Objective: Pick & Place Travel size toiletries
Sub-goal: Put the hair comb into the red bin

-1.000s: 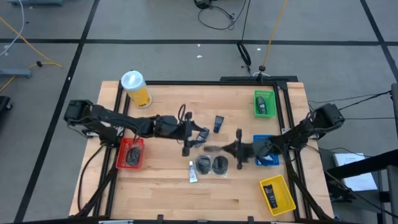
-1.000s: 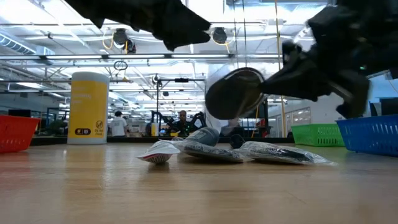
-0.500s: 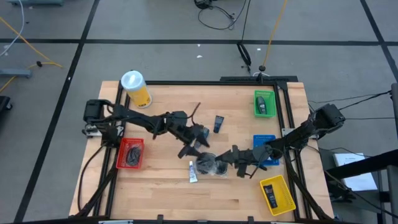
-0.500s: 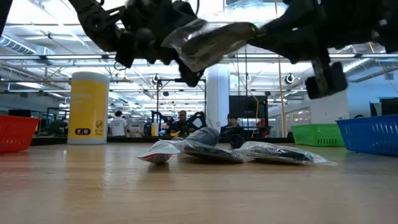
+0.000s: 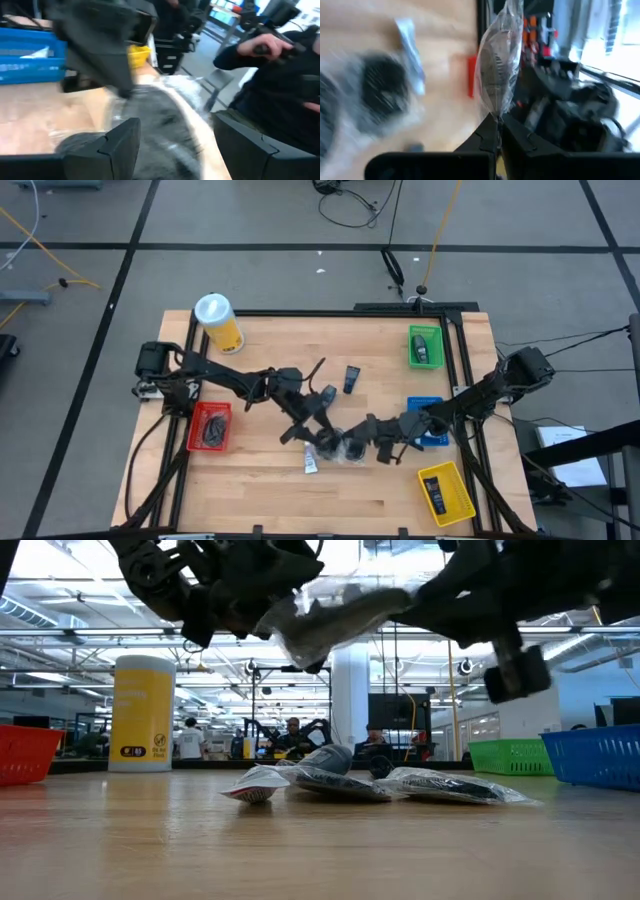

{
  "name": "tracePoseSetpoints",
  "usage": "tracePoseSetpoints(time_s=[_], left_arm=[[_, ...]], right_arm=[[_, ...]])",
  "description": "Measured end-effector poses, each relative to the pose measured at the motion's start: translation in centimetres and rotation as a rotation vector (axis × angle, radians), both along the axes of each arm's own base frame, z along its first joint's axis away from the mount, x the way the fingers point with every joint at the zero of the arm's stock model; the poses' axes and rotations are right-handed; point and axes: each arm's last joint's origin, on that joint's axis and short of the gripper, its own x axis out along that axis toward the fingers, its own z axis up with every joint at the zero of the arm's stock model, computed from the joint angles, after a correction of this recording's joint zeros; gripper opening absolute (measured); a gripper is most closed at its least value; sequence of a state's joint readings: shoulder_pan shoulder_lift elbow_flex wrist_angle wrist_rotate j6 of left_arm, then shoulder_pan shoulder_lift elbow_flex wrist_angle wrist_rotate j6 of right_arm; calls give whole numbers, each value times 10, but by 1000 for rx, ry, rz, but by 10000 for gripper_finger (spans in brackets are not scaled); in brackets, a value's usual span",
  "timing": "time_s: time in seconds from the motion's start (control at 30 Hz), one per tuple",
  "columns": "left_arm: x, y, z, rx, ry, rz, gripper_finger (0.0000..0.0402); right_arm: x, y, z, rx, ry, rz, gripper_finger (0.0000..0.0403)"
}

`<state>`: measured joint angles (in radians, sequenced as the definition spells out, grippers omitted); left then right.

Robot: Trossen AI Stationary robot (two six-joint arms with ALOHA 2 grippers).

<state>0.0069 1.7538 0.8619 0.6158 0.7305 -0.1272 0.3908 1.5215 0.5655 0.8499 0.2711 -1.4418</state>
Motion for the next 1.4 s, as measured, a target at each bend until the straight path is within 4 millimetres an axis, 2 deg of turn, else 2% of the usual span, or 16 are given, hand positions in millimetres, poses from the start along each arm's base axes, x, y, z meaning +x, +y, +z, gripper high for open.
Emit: tracePoseSetpoints(time_s=[0.13,0.37,0.57,0.83,1.07,1.23,1.4], left_arm=[[0,10,1,-13,-4,13,268],[-1,13,-5,-40,65,12,332],[-1,12,-6,-64,102,24,338],[-1,13,-8,-79,137,34,304],[-1,13,-8,-71,126,31,266],[-1,15,-8,-55,112,36,201],[-2,26,-7,-64,119,69,112]], right_arm=[[-2,5,-4,47,55,89,3],[1,-1,1,-51,-18,106,2],[6,-15,1,-124,-29,123,2],[13,-35,5,-185,-75,122,5],[16,-52,4,-159,-57,86,7],[16,-56,3,-92,-34,66,11],[16,-56,2,60,-12,31,41]])
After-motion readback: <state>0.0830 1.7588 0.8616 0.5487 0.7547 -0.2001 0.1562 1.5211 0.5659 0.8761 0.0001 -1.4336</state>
